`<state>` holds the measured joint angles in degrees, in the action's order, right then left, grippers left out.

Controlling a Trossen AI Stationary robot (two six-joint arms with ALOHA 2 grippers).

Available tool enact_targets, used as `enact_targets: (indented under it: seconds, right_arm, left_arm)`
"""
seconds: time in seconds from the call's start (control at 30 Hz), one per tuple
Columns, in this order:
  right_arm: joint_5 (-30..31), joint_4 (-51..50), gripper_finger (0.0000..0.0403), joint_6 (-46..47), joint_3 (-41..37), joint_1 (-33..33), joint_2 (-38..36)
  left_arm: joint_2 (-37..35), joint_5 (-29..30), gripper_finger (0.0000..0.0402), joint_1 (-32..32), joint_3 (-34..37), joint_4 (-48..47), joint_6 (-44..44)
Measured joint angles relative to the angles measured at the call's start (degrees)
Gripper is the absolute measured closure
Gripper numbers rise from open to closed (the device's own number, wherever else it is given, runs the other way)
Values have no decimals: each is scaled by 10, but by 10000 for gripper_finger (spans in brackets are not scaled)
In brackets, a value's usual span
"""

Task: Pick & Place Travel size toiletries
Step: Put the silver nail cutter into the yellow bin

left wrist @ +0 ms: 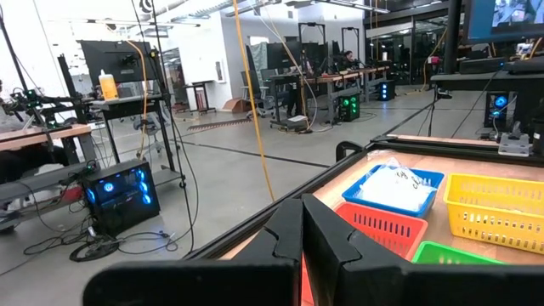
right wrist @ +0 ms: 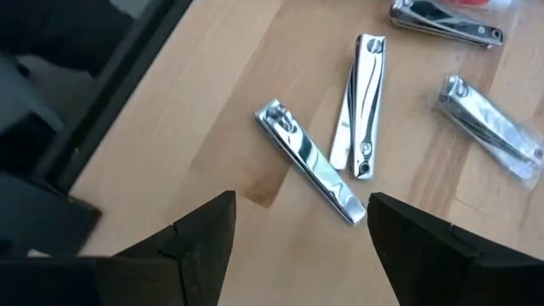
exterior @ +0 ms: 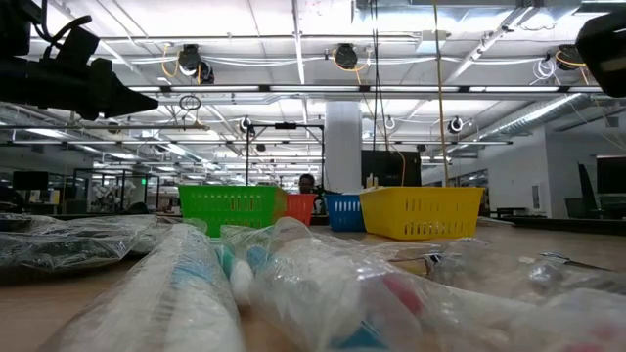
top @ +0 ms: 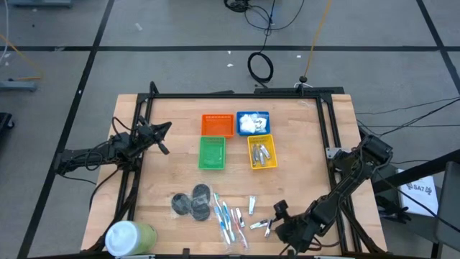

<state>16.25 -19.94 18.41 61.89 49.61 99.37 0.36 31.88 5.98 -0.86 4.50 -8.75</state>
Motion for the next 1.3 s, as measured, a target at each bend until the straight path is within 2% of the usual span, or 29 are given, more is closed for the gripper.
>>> enact_targets:
  seconds: [0.3, 0.5, 0.83, 1.13, 1.3]
  right_arm:
    - [1, 1, 149, -105, -7, -5, 0]
    - [-8, 101, 149, -145, -31, -29, 0]
    - [-107, 176, 176, -150, -55, -65, 38]
    - [-120, 175, 201, -153, -54, -69, 53]
    - [-120, 146, 235, -146, -54, -69, 52]
  left_arm:
    - [0, 0, 401, 0, 0, 0, 0]
    - [0, 0, 401, 0, 0, 0, 0]
    - [0, 0, 401, 0, 0, 0, 0]
    - [0, 0, 401, 0, 0, 0, 0]
    - [0, 0, 401, 0, 0, 0, 0]
